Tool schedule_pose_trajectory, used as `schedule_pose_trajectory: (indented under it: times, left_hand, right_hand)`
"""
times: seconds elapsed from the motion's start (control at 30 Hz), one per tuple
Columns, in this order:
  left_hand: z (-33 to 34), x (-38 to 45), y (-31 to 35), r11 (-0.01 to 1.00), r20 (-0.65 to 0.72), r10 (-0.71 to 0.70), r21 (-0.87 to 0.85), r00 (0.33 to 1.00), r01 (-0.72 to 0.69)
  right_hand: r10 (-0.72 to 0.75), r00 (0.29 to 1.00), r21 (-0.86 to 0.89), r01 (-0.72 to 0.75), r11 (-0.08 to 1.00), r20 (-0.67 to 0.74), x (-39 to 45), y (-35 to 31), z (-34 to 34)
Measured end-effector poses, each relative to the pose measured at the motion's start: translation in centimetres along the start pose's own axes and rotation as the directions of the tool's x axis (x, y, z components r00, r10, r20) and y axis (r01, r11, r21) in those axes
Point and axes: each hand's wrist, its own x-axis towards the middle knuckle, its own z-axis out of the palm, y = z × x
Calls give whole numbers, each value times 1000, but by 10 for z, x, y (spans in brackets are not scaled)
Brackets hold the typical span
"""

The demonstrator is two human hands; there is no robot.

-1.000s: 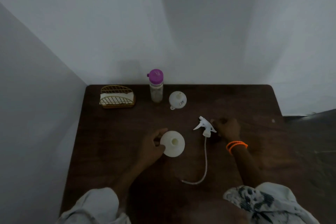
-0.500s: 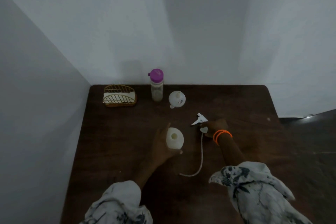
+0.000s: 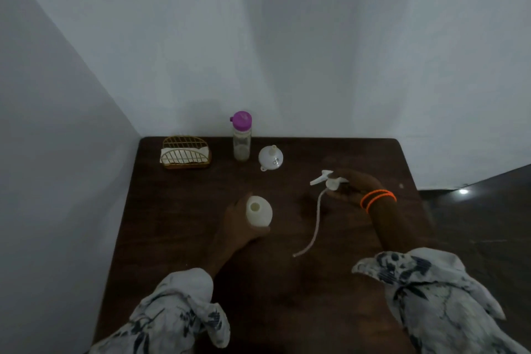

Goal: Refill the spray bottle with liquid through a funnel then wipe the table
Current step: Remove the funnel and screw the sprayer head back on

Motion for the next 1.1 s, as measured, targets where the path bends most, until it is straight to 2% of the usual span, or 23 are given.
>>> schedule_pose_trajectory:
  times: [0.13, 0.23, 0.4, 0.6, 0.93, 1.1]
  left_hand:
    - [-16, -14, 2, 998, -43, 37, 52, 998, -35]
    - [-20, -25, 8, 996, -25, 66, 66, 998, -64]
    - [-19, -46, 16, 988, -15, 135, 74, 991, -133]
    - [-18, -61, 17, 981, -42, 182, 74, 982, -178]
    - [-22, -68, 28, 957, -45, 265, 135, 963, -257]
    - [-24, -66, 30, 955, -17, 262, 147, 965, -257]
  right_hand:
    - [-72, 993, 94, 63, 994, 97, -24, -30, -2]
    - [-115, 989, 175, 98, 980, 90, -31, -47, 2]
    - [-145, 989, 202, 135, 970, 35, -44, -63, 20]
    - [-147, 986, 213, 128, 969, 74, -53, -66, 36]
    - [-185, 982, 211, 176, 962, 23, -56, -50, 46]
    - [-323, 943, 254, 333, 908, -78, -67, -45, 60]
